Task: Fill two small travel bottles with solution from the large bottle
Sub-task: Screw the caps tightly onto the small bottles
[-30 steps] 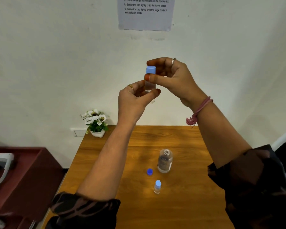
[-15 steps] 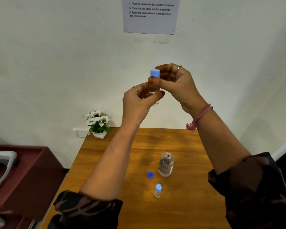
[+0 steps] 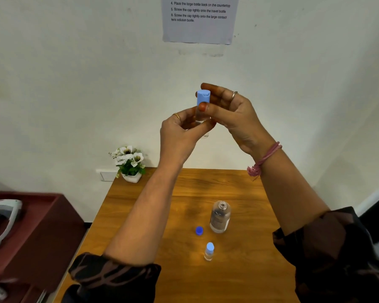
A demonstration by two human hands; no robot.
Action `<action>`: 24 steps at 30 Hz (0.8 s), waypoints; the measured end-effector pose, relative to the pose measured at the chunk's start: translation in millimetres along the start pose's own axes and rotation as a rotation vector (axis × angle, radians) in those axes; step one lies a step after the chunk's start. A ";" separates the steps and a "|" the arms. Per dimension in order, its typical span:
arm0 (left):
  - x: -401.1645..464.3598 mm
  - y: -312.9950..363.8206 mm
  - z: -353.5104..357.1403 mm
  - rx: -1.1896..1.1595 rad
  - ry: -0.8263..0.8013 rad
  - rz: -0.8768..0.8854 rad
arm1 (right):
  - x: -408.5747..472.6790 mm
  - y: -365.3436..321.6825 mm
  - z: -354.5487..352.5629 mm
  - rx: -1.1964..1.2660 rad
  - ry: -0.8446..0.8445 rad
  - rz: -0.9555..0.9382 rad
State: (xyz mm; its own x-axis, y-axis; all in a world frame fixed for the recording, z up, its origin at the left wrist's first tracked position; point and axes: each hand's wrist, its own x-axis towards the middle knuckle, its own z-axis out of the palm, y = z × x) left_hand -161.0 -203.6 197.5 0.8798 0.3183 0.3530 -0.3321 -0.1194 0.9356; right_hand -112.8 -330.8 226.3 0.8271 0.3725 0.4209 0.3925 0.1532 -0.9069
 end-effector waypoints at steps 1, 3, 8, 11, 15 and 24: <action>-0.4 0.1 -0.2 0.000 0.002 0.002 | -0.8 0.7 0.0 0.013 -0.002 -0.002; -1.4 0.3 -0.3 0.005 0.004 -0.001 | -1.8 0.7 1.9 0.026 0.034 -0.010; -1.4 0.8 -0.3 0.014 -0.005 0.006 | 0.8 -0.4 7.1 0.021 0.102 0.005; -1.8 0.2 0.4 0.009 -0.009 0.010 | -0.7 0.1 5.7 0.056 0.019 0.025; -2.2 -0.7 1.9 0.008 -0.010 0.007 | -3.5 0.9 4.4 0.062 0.051 0.009; -1.4 -2.6 5.2 0.005 -0.003 0.022 | -1.4 2.8 2.9 0.101 0.046 0.025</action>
State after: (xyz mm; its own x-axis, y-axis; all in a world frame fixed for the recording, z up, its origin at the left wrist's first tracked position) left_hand -159.6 -208.6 194.5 0.8732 0.3125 0.3739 -0.3501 -0.1312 0.9275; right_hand -114.0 -328.2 223.0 0.8547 0.3349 0.3967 0.3313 0.2365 -0.9134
